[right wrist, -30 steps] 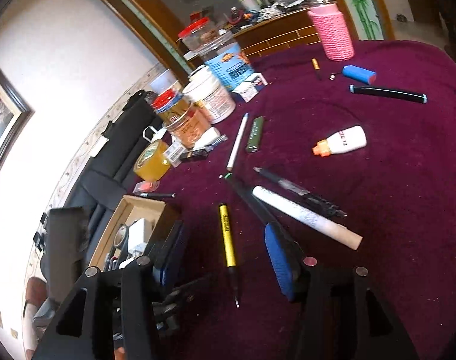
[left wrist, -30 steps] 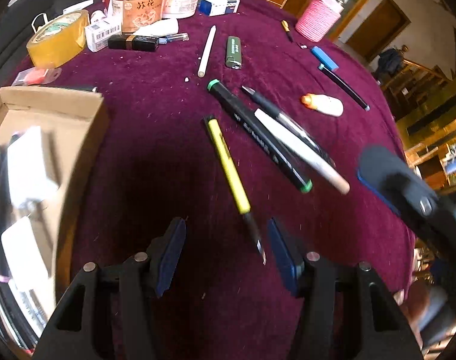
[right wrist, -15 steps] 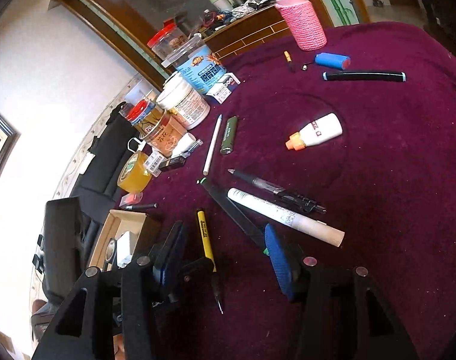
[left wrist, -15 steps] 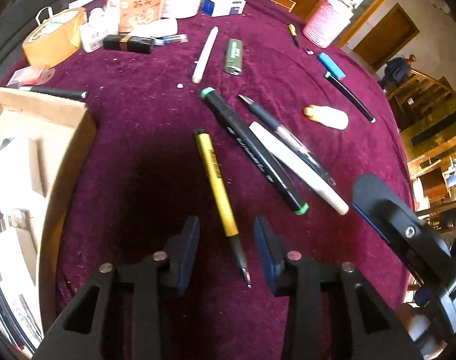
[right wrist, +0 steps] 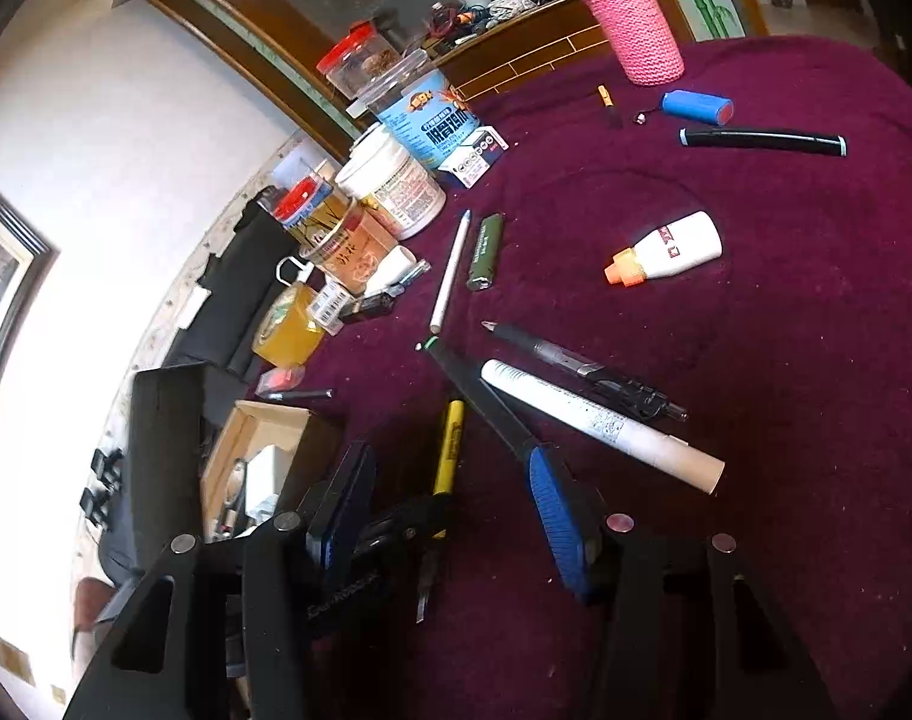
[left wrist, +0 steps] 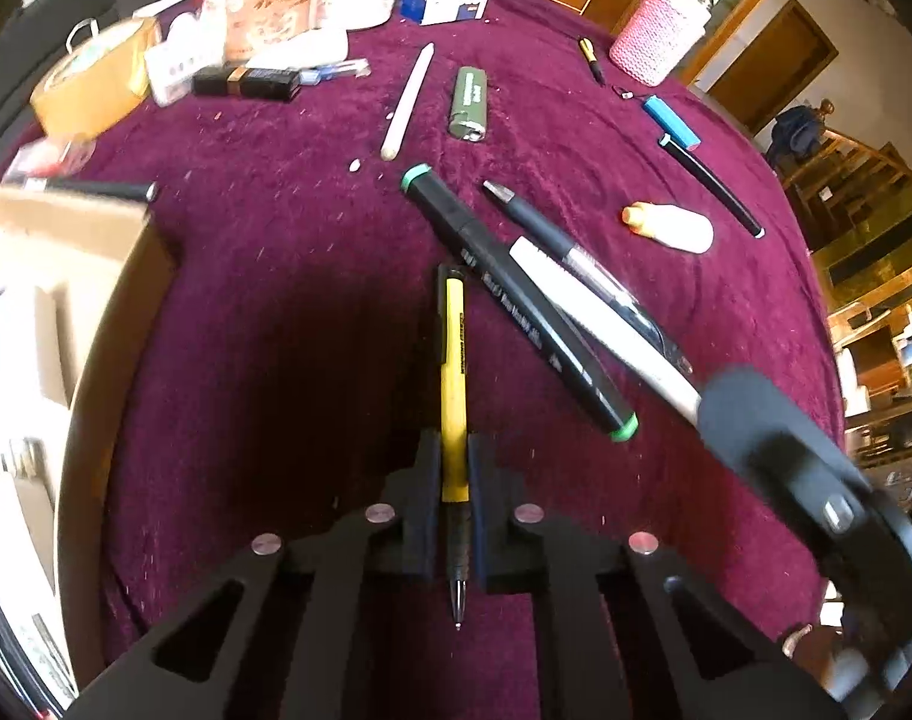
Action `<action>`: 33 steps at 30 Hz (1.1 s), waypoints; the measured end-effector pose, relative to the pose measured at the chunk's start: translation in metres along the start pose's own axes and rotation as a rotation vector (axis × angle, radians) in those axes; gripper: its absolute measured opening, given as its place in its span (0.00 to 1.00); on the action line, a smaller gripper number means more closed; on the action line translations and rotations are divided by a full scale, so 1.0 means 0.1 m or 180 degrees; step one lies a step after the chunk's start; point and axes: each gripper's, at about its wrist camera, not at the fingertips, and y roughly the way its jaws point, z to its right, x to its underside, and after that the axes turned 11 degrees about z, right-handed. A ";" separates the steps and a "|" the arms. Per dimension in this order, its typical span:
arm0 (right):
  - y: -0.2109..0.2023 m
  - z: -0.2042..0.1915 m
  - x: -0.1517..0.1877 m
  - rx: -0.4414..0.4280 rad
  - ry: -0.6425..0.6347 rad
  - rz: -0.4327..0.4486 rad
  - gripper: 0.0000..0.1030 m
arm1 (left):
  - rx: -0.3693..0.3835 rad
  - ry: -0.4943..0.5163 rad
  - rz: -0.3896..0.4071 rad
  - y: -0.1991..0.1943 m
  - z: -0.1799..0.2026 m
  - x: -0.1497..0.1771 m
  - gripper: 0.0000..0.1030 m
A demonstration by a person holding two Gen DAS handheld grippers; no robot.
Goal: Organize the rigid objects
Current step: 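Grasp the yellow pencil with the left tool while the right tool grasps a green-capped black marker, then carry the yellow pencil and green-capped marker into the tray and lower them beside the pens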
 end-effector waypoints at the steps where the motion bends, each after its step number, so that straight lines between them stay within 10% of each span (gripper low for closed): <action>1: 0.02 -0.01 0.00 0.0009 -0.0061 -0.0003 0.57 | 0.0036 -0.0045 -0.0016 -0.03 -0.04 0.03 0.07; 24: 0.72 -0.42 0.09 0.0601 -0.1263 -0.0418 0.48 | 0.0578 -0.0572 0.0317 -1.41 -1.26 0.65 0.08; 33: 0.98 -0.41 0.09 0.0829 -0.1399 -0.0534 0.23 | 0.0626 -0.0668 0.0362 -1.52 -1.45 0.69 0.08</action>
